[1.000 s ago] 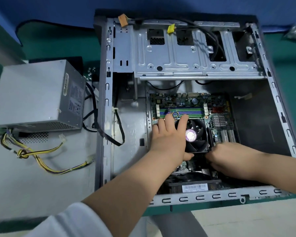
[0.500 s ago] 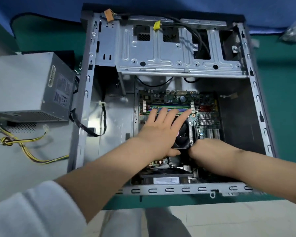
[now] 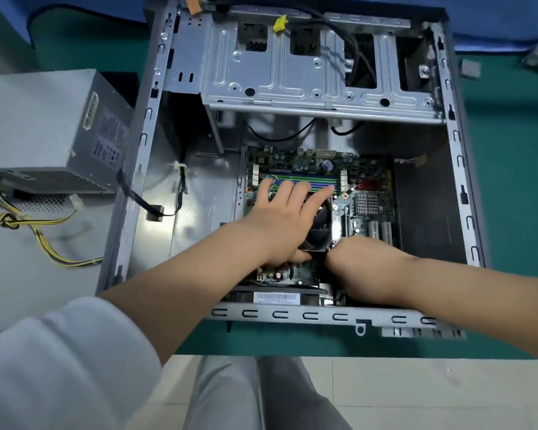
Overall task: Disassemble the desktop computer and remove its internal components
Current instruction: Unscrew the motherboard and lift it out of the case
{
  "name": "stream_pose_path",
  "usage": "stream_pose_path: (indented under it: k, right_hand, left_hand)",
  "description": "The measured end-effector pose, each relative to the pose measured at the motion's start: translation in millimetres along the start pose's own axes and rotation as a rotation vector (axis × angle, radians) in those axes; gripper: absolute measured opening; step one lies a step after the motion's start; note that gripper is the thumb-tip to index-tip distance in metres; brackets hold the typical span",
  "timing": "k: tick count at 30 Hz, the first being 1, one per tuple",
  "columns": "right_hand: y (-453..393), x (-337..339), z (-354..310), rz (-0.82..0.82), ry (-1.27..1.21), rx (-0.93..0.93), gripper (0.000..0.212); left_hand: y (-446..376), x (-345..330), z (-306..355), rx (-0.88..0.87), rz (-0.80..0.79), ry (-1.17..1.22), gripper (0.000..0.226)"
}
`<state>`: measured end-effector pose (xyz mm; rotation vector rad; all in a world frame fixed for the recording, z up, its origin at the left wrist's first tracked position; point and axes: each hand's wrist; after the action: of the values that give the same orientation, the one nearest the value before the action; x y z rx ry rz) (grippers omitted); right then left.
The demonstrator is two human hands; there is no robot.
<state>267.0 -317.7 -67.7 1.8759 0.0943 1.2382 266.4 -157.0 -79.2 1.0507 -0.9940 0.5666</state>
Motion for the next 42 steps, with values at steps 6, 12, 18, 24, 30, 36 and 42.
stream_pose_path:
  k: [6,12,18,24,30,36,42]
  right_hand:
    - [0.8,0.2,0.1,0.002,0.013,0.005,0.034]
    - [-3.9,1.0,-2.3,0.016,0.028,-0.003,0.032]
    - [2.2,1.3,2.2,-0.007,0.075,0.023,0.036]
    - [-2.9,2.5,-2.7,-0.005,0.082,0.041,0.035]
    - [3.7,5.1,0.0,-0.022,0.077,0.030,0.037]
    - [-0.7,7.7,-5.8,-0.021,0.080,0.026,0.035]
    - [11.4,11.4,-1.6,-0.041,0.058,0.024,0.028]
  left_hand:
    - [-1.3,-3.7,-2.1,-0.004,0.042,-0.018,0.111]
    - [-2.8,-3.9,-0.4,0.009,0.043,-0.011,0.109]
    - [-1.4,-3.0,-1.2,-0.011,0.047,-0.024,0.110]
    - [-2.0,-1.6,2.1,0.017,0.033,-0.025,0.108]
    - [0.1,0.6,2.2,0.011,0.042,-0.030,0.109]
    - [-0.8,-1.1,1.6,0.016,0.049,-0.024,0.109]
    - [-0.9,-1.9,1.7,-0.006,0.066,-0.028,0.110]
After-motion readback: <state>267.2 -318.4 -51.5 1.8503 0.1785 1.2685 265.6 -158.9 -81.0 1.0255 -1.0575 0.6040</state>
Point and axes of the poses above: each hand's wrist, its own y-axis away from the middle knuckle, its own x-axis out of the back of the hand, z = x × y, and after that the axes turned 1 degree about y, right-handed
